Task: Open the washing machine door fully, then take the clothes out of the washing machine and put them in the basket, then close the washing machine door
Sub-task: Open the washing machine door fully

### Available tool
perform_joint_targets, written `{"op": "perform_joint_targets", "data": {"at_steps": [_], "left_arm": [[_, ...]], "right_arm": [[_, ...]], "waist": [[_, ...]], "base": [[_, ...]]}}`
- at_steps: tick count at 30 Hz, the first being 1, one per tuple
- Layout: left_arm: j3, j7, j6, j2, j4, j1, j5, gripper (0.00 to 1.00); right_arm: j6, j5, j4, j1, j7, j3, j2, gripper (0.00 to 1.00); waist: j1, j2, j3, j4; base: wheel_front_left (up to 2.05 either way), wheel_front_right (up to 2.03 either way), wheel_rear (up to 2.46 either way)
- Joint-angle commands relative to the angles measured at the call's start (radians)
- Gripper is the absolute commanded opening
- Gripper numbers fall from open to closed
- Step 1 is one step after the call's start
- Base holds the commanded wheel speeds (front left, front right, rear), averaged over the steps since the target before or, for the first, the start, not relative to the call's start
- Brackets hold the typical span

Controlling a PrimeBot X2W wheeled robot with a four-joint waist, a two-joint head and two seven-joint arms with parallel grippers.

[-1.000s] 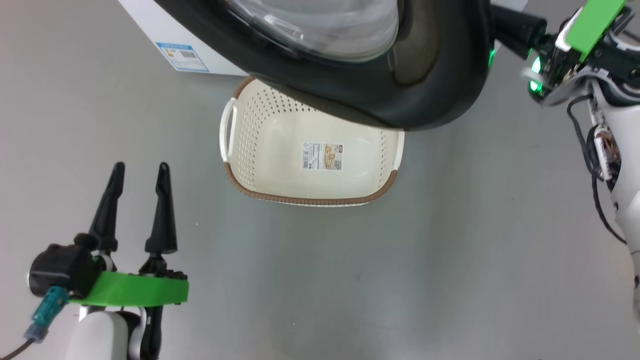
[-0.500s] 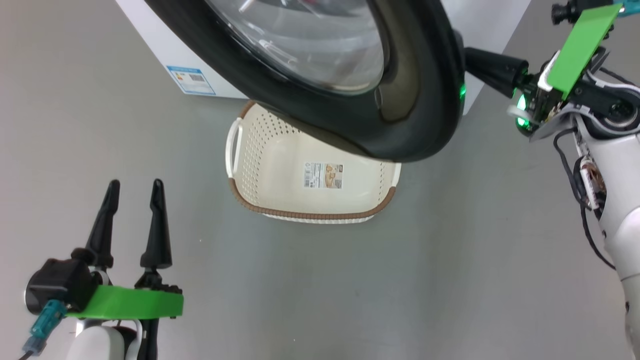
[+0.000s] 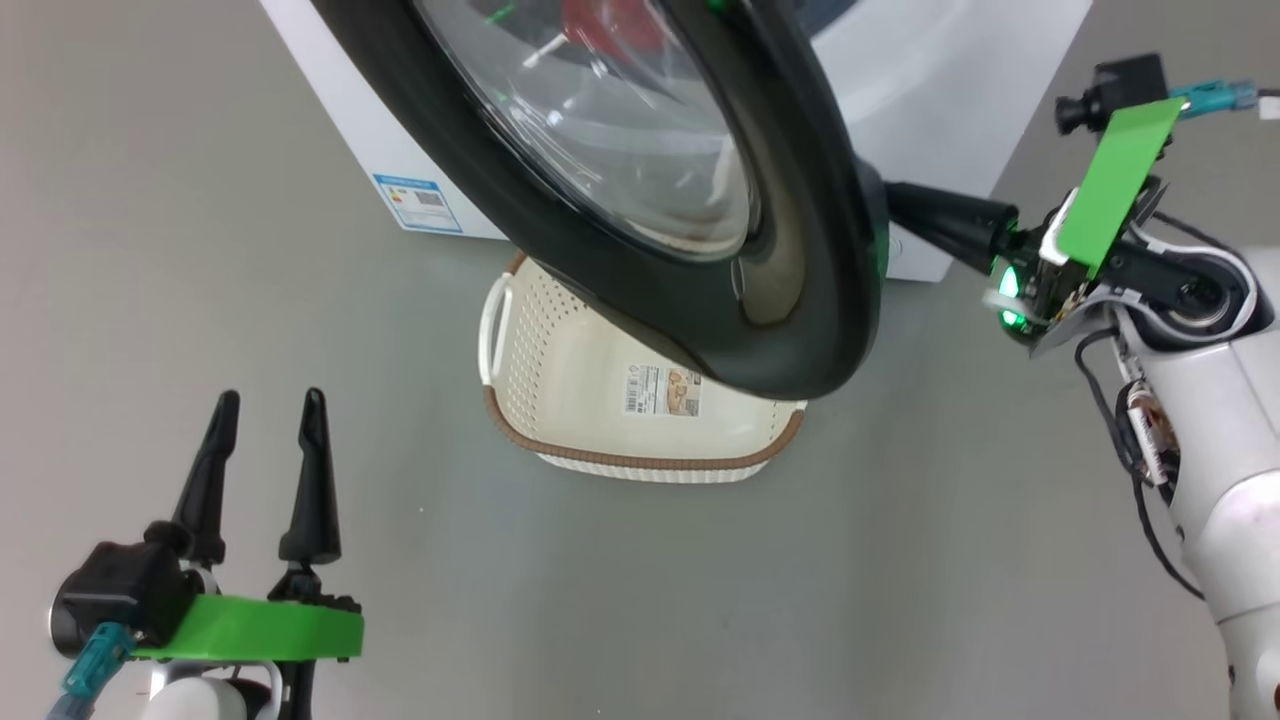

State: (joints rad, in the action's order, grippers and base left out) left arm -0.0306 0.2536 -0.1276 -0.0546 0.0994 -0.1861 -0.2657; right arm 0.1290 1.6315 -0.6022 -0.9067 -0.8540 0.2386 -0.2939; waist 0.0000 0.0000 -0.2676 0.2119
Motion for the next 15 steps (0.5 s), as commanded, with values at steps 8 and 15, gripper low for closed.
{"op": "perform_joint_targets", "data": {"at_steps": [8, 15], "left_arm": [[0.041, 0.008, -0.003, -0.027, -0.013, 0.028, 0.016, 1.0], [0.044, 0.008, -0.003, -0.025, -0.011, 0.039, 0.018, 1.0]], "right_arm": [[0.002, 0.012, 0.056, 0.059, -0.028, 0.018, 0.033, 0.0], [0.002, 0.009, 0.067, 0.089, -0.035, 0.028, 0.043, 0.0]], "waist": [[0.0, 0.0, 0.041, 0.032], [0.0, 0.0, 0.06, 0.048]], "base": [[0.0, 0.0, 0.0], [0.0, 0.0, 0.0]]}}
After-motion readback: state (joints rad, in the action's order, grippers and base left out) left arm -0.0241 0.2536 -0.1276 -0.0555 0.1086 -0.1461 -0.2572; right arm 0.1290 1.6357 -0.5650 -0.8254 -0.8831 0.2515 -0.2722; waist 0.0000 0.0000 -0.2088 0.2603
